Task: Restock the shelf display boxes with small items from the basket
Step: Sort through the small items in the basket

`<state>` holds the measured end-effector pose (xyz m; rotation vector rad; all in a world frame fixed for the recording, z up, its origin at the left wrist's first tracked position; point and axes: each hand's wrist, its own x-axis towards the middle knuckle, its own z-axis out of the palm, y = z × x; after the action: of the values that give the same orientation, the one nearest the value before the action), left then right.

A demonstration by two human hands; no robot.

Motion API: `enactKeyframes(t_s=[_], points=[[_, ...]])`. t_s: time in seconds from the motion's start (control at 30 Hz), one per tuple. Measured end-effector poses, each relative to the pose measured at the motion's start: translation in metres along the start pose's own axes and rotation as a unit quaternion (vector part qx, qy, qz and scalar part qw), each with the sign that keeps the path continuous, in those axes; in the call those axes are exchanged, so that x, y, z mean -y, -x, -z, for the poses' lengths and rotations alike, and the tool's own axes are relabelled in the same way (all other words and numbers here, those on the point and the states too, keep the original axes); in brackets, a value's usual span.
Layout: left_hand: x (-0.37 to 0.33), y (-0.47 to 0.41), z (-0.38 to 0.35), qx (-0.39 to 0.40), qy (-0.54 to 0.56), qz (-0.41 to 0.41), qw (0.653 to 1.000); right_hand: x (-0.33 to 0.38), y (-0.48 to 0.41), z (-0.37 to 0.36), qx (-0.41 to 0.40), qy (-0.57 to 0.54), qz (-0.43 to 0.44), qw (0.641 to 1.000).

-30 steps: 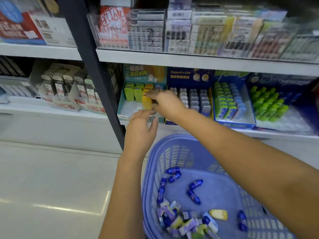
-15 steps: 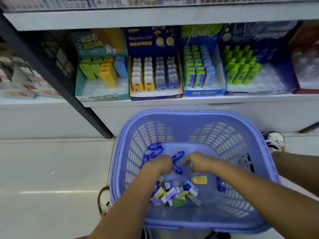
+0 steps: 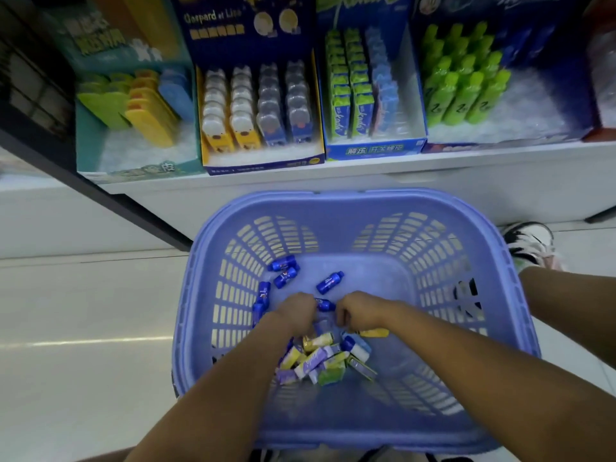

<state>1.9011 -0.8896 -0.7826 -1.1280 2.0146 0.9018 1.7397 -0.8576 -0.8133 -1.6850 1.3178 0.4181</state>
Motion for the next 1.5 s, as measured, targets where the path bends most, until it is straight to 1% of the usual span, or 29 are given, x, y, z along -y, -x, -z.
enactKeyframes(t_s=[0.07, 0.13, 0.2, 0.27, 0.33, 0.4, 0.47, 0.53, 0.6, 0.7, 0.73, 0.77, 0.83, 0.9, 0.97, 1.03, 1.07, 1.1, 1.13, 1.17, 1.2, 1.23, 1.27, 1.3, 1.33, 1.4, 1.43, 1.47, 1.5], points=[[0.006, 0.003, 0.011, -0.031, 0.016, 0.022, 0.999, 0.004, -0.001, 0.001, -0.008, -0.016, 0.005, 1.0], [0.011, 0.01, 0.028, -0.043, 0.047, 0.049, 0.997, 0.011, -0.004, 0.002, -0.017, -0.025, 0.015, 0.999], [0.019, 0.022, 0.048, -0.028, 0.108, 0.075, 0.991, 0.022, -0.009, 0.001, -0.02, -0.036, 0.032, 0.999], [0.027, 0.037, 0.069, -0.02, 0.19, 0.079, 0.978, 0.036, -0.015, -0.003, -0.016, -0.054, 0.049, 0.997], [0.034, 0.057, 0.089, -0.047, 0.269, 0.088, 0.958, 0.051, -0.022, -0.009, -0.022, -0.051, 0.071, 0.996], [0.04, 0.079, 0.1, -0.098, 0.365, 0.093, 0.921, 0.064, -0.029, -0.016, -0.032, -0.03, 0.083, 0.996], [0.043, 0.103, 0.105, -0.144, 0.492, 0.072, 0.856, 0.07, -0.034, -0.021, -0.047, -0.022, 0.088, 0.995], [0.044, 0.124, 0.105, -0.175, 0.583, 0.038, 0.793, 0.071, -0.036, -0.026, -0.068, -0.023, 0.087, 0.994], [0.045, 0.135, 0.102, -0.188, 0.63, 0.014, 0.753, 0.07, -0.036, -0.03, -0.08, -0.015, 0.081, 0.993], [0.045, 0.139, 0.1, -0.196, 0.691, -0.002, 0.696, 0.071, -0.036, -0.031, -0.081, 0.029, 0.058, 0.995], [0.045, 0.138, 0.099, -0.196, 0.701, -0.006, 0.686, 0.072, -0.036, -0.03, -0.09, 0.035, 0.052, 0.994], [0.045, 0.137, 0.099, -0.198, 0.701, -0.011, 0.685, 0.074, -0.035, -0.029, -0.1, 0.035, 0.045, 0.993], [0.045, 0.134, 0.098, -0.215, 0.682, -0.018, 0.698, 0.078, -0.034, -0.027, -0.109, 0.03, 0.025, 0.993], [0.043, 0.135, 0.099, -0.247, 0.67, -0.021, 0.7, 0.082, -0.032, -0.024, -0.087, 0.041, 0.005, 0.995], [0.042, 0.137, 0.101, -0.28, 0.682, -0.026, 0.675, 0.083, -0.026, -0.017, -0.047, 0.068, -0.021, 0.996], [0.042, 0.14, 0.102, -0.306, 0.702, -0.038, 0.641, 0.082, -0.015, -0.001, -0.034, 0.049, -0.05, 0.997], [0.043, 0.142, 0.103, -0.315, 0.712, -0.045, 0.626, 0.081, -0.009, 0.009, -0.046, 0.02, -0.062, 0.997], [0.045, 0.144, 0.103, -0.32, 0.72, -0.053, 0.614, 0.082, -0.002, 0.02, -0.066, -0.035, -0.069, 0.995], [0.046, 0.146, 0.103, -0.324, 0.726, -0.06, 0.603, 0.083, 0.005, 0.032, -0.088, -0.132, -0.068, 0.985], [0.047, 0.148, 0.103, -0.326, 0.732, -0.066, 0.595, 0.086, 0.016, 0.043, -0.105, -0.255, -0.049, 0.96], [0.047, 0.149, 0.103, -0.327, 0.735, -0.071, 0.589, 0.092, 0.028, 0.056, -0.111, -0.376, -0.013, 0.92], [0.047, 0.15, 0.103, -0.328, 0.736, -0.074, 0.587, 0.097, 0.04, 0.069, -0.112, -0.462, 0.042, 0.879], [0.046, 0.15, 0.104, -0.332, 0.732, -0.073, 0.59, 0.103, 0.052, 0.083, -0.117, -0.507, 0.095, 0.849], [0.045, 0.15, 0.105, -0.339, 0.722, -0.07, 0.599, 0.11, 0.063, 0.096, -0.129, -0.52, 0.145, 0.832], [0.043, 0.15, 0.106, -0.348, 0.705, -0.067, 0.615, 0.118, 0.073, 0.11, -0.152, -0.514, 0.187, 0.823], [0.039, 0.15, 0.108, -0.357, 0.658, -0.071, 0.659, 0.136, 0.09, 0.132, -0.23, -0.461, 0.241, 0.823], [0.036, 0.149, 0.109, -0.354, 0.641, -0.082, 0.676, 0.145, 0.096, 0.141, -0.267, -0.437, 0.259, 0.819], [0.033, 0.15, 0.109, -0.344, 0.64, -0.097, 0.68, 0.152, 0.102, 0.148, -0.291, -0.424, 0.278, 0.811], [0.03, 0.15, 0.109, -0.322, 0.655, -0.119, 0.673, 0.157, 0.106, 0.153, -0.302, -0.422, 0.296, 0.802]])
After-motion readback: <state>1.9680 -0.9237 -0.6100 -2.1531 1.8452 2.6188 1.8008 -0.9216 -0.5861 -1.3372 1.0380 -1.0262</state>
